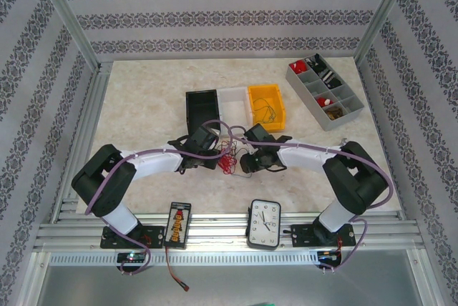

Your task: Untangle the cables

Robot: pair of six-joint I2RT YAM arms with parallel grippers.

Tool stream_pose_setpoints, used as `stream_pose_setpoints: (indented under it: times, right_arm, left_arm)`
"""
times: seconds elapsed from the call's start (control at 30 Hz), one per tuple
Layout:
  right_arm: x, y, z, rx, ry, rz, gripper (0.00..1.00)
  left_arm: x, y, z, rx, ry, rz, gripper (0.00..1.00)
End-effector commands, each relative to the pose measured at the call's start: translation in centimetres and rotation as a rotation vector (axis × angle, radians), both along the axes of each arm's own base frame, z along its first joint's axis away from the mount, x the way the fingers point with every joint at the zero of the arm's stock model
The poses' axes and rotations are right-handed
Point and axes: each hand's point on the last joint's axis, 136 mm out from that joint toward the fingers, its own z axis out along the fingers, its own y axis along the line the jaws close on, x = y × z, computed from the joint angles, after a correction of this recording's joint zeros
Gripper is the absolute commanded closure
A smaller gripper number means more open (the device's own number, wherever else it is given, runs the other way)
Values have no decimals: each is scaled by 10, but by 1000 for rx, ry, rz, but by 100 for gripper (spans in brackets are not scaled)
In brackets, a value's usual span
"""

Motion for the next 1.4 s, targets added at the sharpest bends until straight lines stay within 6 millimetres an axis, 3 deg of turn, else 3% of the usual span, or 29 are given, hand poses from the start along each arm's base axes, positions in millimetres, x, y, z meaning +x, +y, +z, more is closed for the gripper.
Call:
stream_pose_setpoints:
  times: [0.0, 0.2, 0.27, 0.37, 0.5, 0.7, 0.87, 0.93, 1.13, 1.37]
  right_arm:
    - [-21, -3, -16, -121, 36, 79, 62]
    - [-24, -19, -23, -213, 15, 34, 82]
    - [-22, -22, -20, -206, -3, 7, 92]
    - [-16, -27, -8, -140, -21, -60, 97]
    - [1, -36, 19, 25, -30, -173, 97]
    - [23, -69, 50, 165, -54, -329, 97]
    - [26, -80, 54, 199, -51, -376, 97]
    - [33, -107, 57, 241, -52, -497, 99]
    - [35, -139, 54, 248, -47, -638, 100]
    - [34, -149, 44, 248, -16, -697, 100]
  left_arm:
    - [7, -2, 5, 5, -23, -3, 100]
    - [13, -3, 8, 3, -42, 17, 100]
    - [15, 0, 9, 11, -47, 37, 100]
    - [19, 7, 8, 36, -58, 80, 100]
    - [26, 28, 4, 110, -66, 193, 100]
    - [25, 74, -3, 227, -41, 397, 100]
    - [23, 86, -5, 244, -30, 450, 100]
    - [15, 114, -5, 257, -26, 564, 100]
    - [1, 153, -4, 273, -24, 747, 100]
    - [-9, 175, -6, 200, -18, 881, 100]
